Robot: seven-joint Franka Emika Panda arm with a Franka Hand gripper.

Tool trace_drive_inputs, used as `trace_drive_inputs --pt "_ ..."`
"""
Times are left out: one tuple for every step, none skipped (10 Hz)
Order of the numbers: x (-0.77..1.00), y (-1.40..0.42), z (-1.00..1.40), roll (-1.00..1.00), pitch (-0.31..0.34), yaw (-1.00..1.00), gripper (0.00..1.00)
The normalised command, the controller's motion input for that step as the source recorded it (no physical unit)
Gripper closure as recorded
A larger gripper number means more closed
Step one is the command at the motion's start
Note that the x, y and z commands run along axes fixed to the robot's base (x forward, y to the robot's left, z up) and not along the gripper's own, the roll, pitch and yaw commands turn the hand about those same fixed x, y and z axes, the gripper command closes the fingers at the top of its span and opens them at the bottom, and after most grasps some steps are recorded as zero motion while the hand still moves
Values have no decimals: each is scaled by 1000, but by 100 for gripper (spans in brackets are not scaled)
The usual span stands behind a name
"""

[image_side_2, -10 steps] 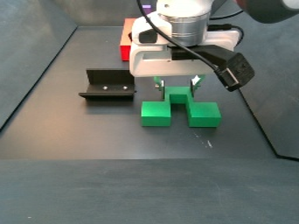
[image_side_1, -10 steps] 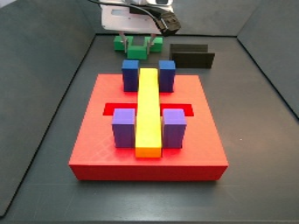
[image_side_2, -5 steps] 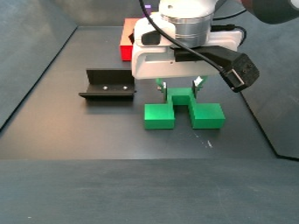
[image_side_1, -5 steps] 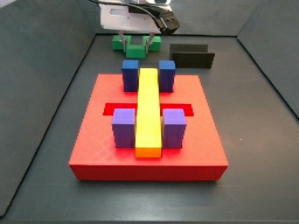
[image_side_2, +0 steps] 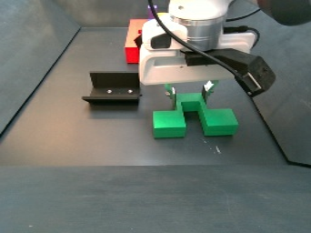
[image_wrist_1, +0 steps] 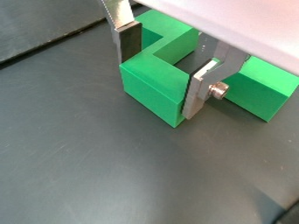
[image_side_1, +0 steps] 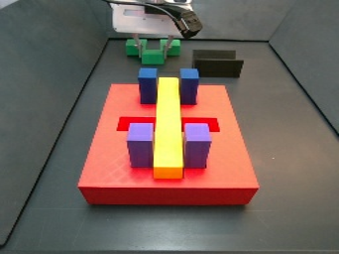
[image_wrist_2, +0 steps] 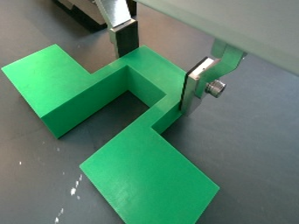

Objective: Pick up the green object. Move up. Place the green object on the fixture. Regrasp the green object. Move to above the board. Insert the green object.
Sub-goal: Pick up the green object, then move up.

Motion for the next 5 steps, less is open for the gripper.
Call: trace_drive_inputs --pt "0 0 0 0 0 0 100" --pt "0 0 0 0 0 0 100" --pt "0 0 0 0 0 0 100" --pt "0 0 833 0 0 0 100" --pt "42 -6 800 -4 3 -6 100"
